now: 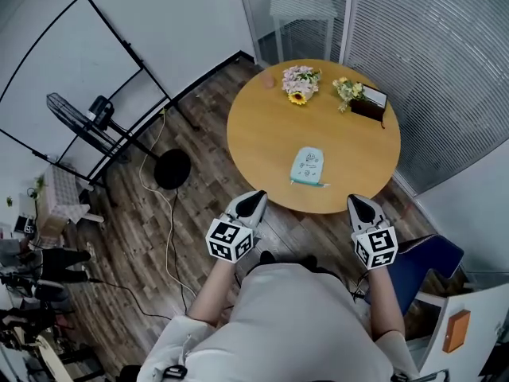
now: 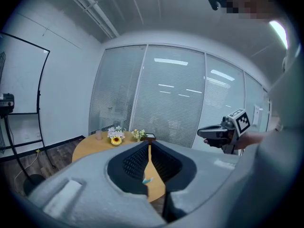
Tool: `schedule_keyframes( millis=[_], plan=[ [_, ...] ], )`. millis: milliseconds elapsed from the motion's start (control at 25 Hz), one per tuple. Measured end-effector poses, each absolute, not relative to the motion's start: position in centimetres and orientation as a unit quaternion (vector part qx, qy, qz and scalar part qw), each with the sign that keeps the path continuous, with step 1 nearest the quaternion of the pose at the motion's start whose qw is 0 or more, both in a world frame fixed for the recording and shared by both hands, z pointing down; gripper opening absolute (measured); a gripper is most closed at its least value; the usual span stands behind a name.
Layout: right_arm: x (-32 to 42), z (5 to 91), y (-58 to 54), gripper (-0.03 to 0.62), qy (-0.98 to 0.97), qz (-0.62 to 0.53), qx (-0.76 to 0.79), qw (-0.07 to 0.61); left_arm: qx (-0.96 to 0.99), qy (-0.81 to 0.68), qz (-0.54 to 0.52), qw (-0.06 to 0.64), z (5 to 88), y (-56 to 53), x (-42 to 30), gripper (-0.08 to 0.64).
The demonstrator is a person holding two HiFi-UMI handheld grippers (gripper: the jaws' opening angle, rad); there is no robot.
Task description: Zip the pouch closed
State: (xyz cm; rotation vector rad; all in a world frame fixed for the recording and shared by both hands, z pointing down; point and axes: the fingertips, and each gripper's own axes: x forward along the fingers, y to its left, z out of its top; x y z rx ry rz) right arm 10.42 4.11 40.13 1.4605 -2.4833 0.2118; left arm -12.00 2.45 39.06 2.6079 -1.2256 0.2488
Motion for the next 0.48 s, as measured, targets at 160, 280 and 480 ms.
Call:
schedule_keyframes(
  millis=[160, 280, 480],
  plan=[
    [9.2, 39.0, 4.0, 0.005, -0.848, 0.068, 0.511, 0.121, 0.904, -0.403, 0.083, 0.116, 38.2, 1.7, -13.1, 0.025],
    [8.7, 38.6, 3.9, 0.005, -0.843, 0.068, 0.519, 0.121, 0.909, -0.394, 0.076, 0.110, 37.3, 1.1, -13.6, 0.021],
    [8.6, 38.4, 3.6, 0.003, -0.834, 0.073, 0.533, 0.121, 0.916, -0.380, 0.069, 0.106, 36.6, 0.5, -13.6, 0.020]
  ],
)
